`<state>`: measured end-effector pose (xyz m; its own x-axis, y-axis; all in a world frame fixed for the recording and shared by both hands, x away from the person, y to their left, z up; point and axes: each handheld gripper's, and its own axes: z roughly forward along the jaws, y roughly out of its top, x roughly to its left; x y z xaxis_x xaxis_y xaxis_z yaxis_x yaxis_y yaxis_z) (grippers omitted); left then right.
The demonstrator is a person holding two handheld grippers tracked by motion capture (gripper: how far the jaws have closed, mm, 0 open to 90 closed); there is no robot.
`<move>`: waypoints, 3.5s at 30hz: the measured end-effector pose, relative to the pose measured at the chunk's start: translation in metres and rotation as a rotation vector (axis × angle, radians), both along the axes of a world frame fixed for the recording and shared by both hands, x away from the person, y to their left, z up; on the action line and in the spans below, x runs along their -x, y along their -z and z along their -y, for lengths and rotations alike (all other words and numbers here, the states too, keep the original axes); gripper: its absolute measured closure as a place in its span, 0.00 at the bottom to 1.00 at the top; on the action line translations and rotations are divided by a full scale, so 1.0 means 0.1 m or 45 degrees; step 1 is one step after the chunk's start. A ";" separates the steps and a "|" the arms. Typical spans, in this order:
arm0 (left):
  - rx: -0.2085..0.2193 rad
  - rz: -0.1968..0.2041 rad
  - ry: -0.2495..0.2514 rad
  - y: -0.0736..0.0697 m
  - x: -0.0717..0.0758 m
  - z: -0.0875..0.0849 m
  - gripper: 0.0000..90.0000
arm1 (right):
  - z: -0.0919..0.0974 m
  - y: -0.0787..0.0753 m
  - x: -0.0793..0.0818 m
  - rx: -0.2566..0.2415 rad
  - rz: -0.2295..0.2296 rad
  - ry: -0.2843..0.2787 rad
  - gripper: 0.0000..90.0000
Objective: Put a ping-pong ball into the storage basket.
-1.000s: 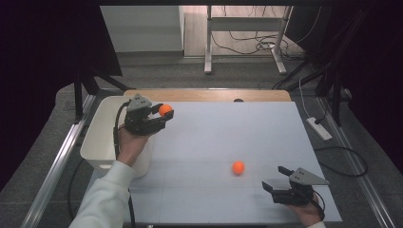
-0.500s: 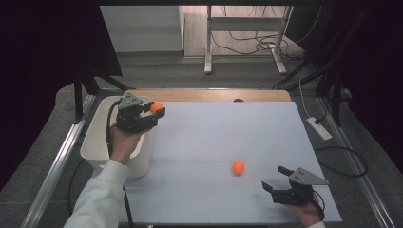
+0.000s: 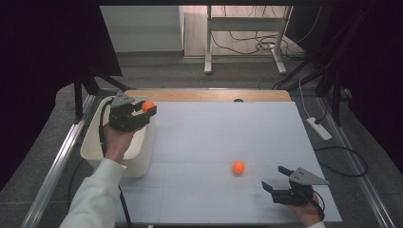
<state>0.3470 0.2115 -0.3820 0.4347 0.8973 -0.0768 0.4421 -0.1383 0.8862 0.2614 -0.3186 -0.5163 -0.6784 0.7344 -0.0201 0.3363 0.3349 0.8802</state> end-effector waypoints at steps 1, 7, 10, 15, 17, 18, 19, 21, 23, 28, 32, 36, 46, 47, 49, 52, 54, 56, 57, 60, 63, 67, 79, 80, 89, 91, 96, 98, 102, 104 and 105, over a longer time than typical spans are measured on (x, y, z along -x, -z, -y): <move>0.000 0.000 0.000 0.00 0.00 0.00 0.57 | 0.00 0.00 0.00 0.000 0.000 0.000 0.14; 0.003 -0.009 -0.031 0.02 -0.01 -0.08 0.57 | 0.00 0.00 0.00 0.000 0.000 0.001 0.14; 0.003 -0.008 -0.041 0.02 -0.01 -0.10 0.57 | 0.00 0.00 0.00 0.001 0.000 0.001 0.14; -0.001 -0.016 -0.062 0.04 -0.02 -0.16 0.57 | 0.01 0.00 0.00 0.005 0.000 0.003 0.14; -0.015 -0.017 -0.073 0.05 -0.01 -0.20 0.57 | 0.01 0.00 0.00 0.007 0.001 0.002 0.15; -0.015 -0.017 -0.073 0.05 -0.01 -0.20 0.57 | 0.01 0.00 0.00 0.006 0.001 0.002 0.15; -0.016 -0.021 -0.082 0.05 -0.01 -0.22 0.57 | 0.01 0.00 0.00 0.005 0.000 0.002 0.15; -0.013 -0.030 -0.105 0.06 -0.01 -0.30 0.57 | 0.01 0.00 0.00 0.006 -0.002 0.003 0.15; -0.014 -0.038 -0.117 0.07 -0.02 -0.34 0.57 | 0.00 0.00 0.00 0.004 -0.001 0.001 0.15; -0.011 -0.054 -0.138 0.10 -0.01 -0.41 0.57 | 0.00 0.00 0.00 0.007 0.000 0.001 0.15; -0.013 -0.058 -0.147 0.10 0.00 -0.44 0.57 | 0.00 0.00 0.00 0.007 0.000 0.003 0.15; -0.021 -0.059 -0.156 0.09 0.00 -0.47 0.57 | 0.01 0.00 0.00 0.009 0.001 0.006 0.15; -0.047 -0.123 -0.156 0.14 -0.06 -0.49 0.57 | 0.00 0.00 0.00 0.009 0.001 0.003 0.15; -0.047 -0.129 -0.159 0.15 -0.07 -0.49 0.56 | 0.00 0.00 0.00 0.009 0.001 0.004 0.15; -0.049 -0.151 -0.170 0.17 -0.10 -0.51 0.57 | 0.01 0.00 0.00 0.011 -0.001 0.007 0.15; -0.053 -0.175 -0.176 0.19 -0.14 -0.52 0.57 | 0.01 0.00 0.00 0.011 -0.002 0.007 0.15; -0.056 -0.197 -0.183 0.21 -0.17 -0.53 0.57 | 0.01 0.00 0.00 0.010 -0.003 0.008 0.15; -0.064 -0.216 -0.187 0.22 -0.20 -0.53 0.56 | 0.01 0.00 0.00 0.012 -0.004 0.008 0.15; -0.070 -0.227 -0.190 0.23 -0.22 -0.53 0.56 | 0.01 0.00 0.00 0.012 -0.004 0.008 0.15; -0.076 -0.266 -0.190 0.27 -0.26 -0.53 0.56 | 0.01 0.01 0.00 0.013 -0.003 0.009 0.15; -0.087 -0.289 -0.190 0.29 -0.28 -0.53 0.56 | 0.01 0.01 0.00 0.012 -0.003 0.010 0.15; -0.113 -0.330 -0.193 0.33 -0.33 -0.52 0.56 | 0.01 0.01 0.00 0.014 -0.005 0.009 0.15; -0.156 -0.410 -0.200 0.39 -0.39 -0.47 0.56 | 0.01 0.01 0.00 0.016 -0.003 0.008 0.15; -0.156 -0.410 -0.200 0.39 -0.39 -0.47 0.56 | 0.01 0.01 0.00 0.016 -0.003 0.008 0.15; -0.144 -0.392 -0.192 0.38 -0.38 -0.48 0.56 | 0.01 0.01 0.00 0.014 -0.003 0.007 0.15; -0.145 -0.390 -0.192 0.38 -0.37 -0.48 0.56 | 0.01 0.01 0.00 0.014 -0.002 0.008 0.15; -0.126 -0.359 -0.202 0.36 -0.35 -0.48 0.50 | 0.01 0.01 0.00 0.014 -0.002 0.008 0.15; -0.113 -0.365 -0.207 0.35 -0.36 -0.48 0.33 | 0.01 0.01 0.00 0.013 -0.002 0.007 0.15; -0.080 -0.386 -0.214 0.35 -0.36 -0.47 0.19 | 0.01 0.01 0.00 0.016 0.000 0.006 0.15; -0.056 -0.387 -0.209 0.35 -0.36 -0.48 0.16 | 0.01 0.01 0.00 0.016 -0.001 0.006 0.15; -0.053 -0.386 -0.198 0.34 -0.36 -0.48 0.15 | 0.01 0.01 0.00 0.016 -0.001 0.006 0.15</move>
